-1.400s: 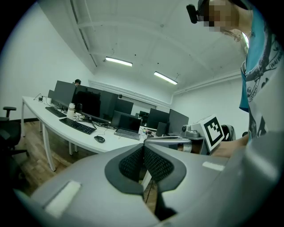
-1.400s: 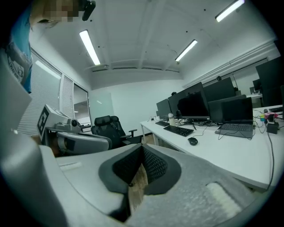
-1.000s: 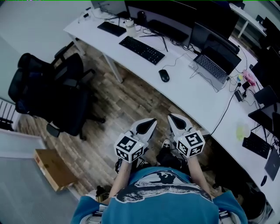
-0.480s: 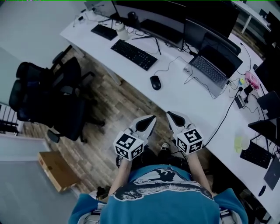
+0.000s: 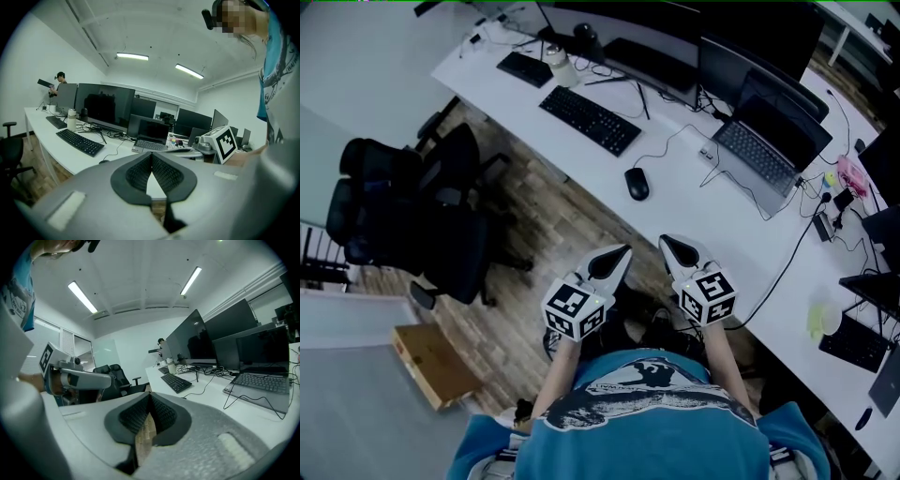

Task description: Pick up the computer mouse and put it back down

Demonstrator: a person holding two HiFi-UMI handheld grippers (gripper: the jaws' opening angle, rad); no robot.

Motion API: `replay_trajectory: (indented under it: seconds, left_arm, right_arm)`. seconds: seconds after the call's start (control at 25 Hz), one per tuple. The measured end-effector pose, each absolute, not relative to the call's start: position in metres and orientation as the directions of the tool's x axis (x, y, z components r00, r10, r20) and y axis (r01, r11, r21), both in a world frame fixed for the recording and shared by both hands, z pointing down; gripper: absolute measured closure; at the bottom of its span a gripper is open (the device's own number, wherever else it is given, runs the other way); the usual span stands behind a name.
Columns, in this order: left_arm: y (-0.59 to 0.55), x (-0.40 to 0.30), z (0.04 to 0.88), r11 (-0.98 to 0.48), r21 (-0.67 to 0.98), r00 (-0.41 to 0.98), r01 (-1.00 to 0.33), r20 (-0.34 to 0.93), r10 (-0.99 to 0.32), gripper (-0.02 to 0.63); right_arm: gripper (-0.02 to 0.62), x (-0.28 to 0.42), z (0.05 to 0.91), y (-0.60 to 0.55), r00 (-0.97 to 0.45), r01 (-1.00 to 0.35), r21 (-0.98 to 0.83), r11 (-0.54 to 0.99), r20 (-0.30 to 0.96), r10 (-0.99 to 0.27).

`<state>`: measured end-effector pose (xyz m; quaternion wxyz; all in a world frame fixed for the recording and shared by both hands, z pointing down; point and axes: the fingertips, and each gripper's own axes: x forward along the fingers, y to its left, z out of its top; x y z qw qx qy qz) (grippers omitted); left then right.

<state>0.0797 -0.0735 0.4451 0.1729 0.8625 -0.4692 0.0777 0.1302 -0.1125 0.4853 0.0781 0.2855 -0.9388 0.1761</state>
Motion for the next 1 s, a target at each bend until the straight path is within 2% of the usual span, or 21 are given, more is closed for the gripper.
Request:
replay_trajectory:
  seconds: [0.48, 0.8, 0.88, 1.0]
  left_arm:
    - [-0.16, 0.017, 0.441, -0.616, 0.201, 0.647, -0.762, 0.261, -0.716, 0.592]
    - [-0.205, -0.027, 0.445, -0.69, 0.232, 0.727, -0.686, 0.249, -0.64, 0.592]
    - [-0.212, -0.032, 0.447, -0.714, 0.239, 0.752, -0.659, 0.248, -0.611, 0.592]
    - [-0.22, -0.041, 0.449, -0.742, 0.248, 0.781, -0.624, 0.245, -0.575, 0.592]
  right_arm:
    - [0.592, 0.079, 0.497, -0.19, -0.734, -0.678, -0.237, 0.695, 0.272, -0.623]
    - [0.59, 0.046, 0.539, -0.239, -0.627, -0.776, -0.219, 0.592, 0.377, -0.682]
    - [0.547, 0.042, 0.551, -0.25, -0.602, -0.794, -0.213, 0.57, 0.406, -0.687]
    - [0.52, 0.035, 0.572, -0.265, -0.562, -0.819, -0.188, 0.543, 0.454, -0.691]
